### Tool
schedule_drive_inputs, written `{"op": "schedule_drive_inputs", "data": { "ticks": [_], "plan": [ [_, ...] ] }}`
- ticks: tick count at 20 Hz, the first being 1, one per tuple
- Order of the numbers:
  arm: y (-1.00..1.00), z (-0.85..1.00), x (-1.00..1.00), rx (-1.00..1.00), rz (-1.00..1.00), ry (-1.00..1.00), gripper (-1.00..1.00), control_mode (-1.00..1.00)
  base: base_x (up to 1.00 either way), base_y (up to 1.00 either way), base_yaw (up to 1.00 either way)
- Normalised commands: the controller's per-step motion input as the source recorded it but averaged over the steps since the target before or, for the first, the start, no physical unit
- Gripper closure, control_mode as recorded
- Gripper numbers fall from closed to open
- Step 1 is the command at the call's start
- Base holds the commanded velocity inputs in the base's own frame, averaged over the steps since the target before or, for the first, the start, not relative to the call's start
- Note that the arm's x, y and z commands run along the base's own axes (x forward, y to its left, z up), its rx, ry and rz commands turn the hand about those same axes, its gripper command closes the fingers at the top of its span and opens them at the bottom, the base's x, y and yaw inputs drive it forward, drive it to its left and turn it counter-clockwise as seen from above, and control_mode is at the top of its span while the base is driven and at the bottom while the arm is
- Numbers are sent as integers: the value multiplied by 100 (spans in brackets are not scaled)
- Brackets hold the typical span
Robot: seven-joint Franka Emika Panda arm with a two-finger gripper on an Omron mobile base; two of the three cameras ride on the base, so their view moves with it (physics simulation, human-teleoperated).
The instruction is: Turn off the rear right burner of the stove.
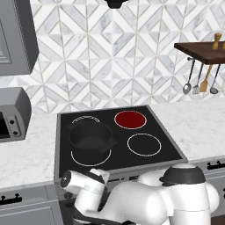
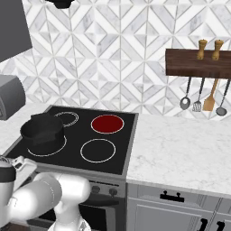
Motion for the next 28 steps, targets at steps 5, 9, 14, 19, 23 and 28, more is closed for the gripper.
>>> {"op": "schedule_drive_inputs", "data": {
  "ticks": [5, 9, 14, 19, 23, 28],
  "plan": [
    [-19, -17, 3, 0, 7, -10, -100, -100, 0, 0, 0],
    [-3, -22, 4, 0, 4, -11, -100, -100, 0, 0, 0],
    [2, -11, 21, 0, 0, -8, -100, -100, 0, 0, 0],
    [15, -8, 13, 1, 0, -3, -100, -100, 0, 0, 0],
    [28, -17, 8, 1, 0, 0, -100, -100, 0, 0, 0],
    [8, -16, 20, 0, 0, -6, -100, -100, 0, 0, 0]
  ]
}}
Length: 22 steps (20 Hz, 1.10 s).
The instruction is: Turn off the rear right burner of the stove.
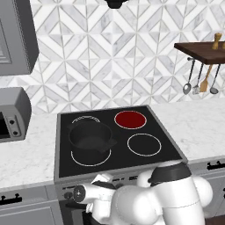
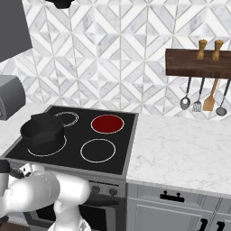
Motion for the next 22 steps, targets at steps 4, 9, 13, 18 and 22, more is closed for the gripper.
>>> {"op": "schedule_drive_inputs", "data": {
  "ticks": [4, 9, 13, 18, 22],
  "plan": [
    [6, -13, 28, 1, 0, -6, -100, -100, 0, 0, 0],
    [13, -9, 22, 2, 0, -5, -100, -100, 0, 0, 0],
    [1, 0, 23, 0, 0, -2, -100, -100, 0, 0, 0],
    [0, 0, 18, 0, 0, 0, -100, -100, 0, 0, 0],
    [0, 0, 24, 0, 0, 0, -100, -100, 0, 0, 0]
  ]
}}
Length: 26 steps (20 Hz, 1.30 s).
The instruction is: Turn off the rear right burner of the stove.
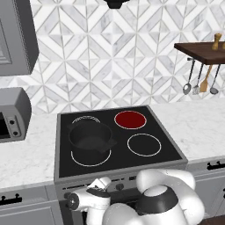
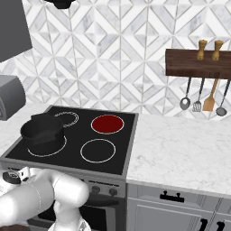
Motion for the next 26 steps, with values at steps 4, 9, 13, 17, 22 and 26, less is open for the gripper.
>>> {"op": "schedule_drive_inputs", "data": {
  "ticks": [4, 9, 13, 17, 22, 26],
  "plan": [
    [0, 0, 9, 0, 0, -3, -100, -100, 0, 0, 0],
    [0, 0, 5, 0, 0, -8, -100, -100, 0, 0, 0],
    [0, 3, 0, 0, 0, -14, -100, -100, 0, 0, 0],
    [0, 4, 3, 0, 0, -1, -100, -100, 0, 0, 0],
    [0, 1, 0, 0, 0, 0, -100, -100, 0, 0, 0],
    [0, 0, 5, 0, 0, 2, 100, -100, 0, 0, 0]
  ]
}}
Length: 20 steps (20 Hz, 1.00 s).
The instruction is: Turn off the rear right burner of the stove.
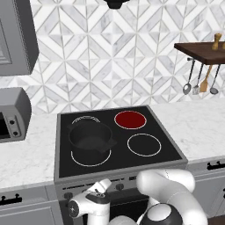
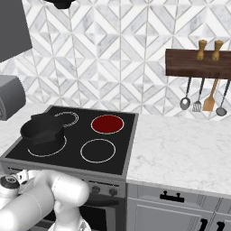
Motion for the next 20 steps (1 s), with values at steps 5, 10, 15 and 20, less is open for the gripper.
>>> {"op": "schedule_drive_inputs", "data": {
  "ticks": [5, 10, 15, 20],
  "plan": [
    [0, 2, 16, 2, 0, 4, 100, -100, 0, 0, 0],
    [-1, 14, 19, 17, -1, 7, 100, -100, 0, 0, 0],
    [-14, 25, 1, 44, -11, 8, 100, -100, 0, 0, 0],
    [-22, 27, 0, 55, -14, 1, 100, -100, 0, 0, 0]
  ]
}}
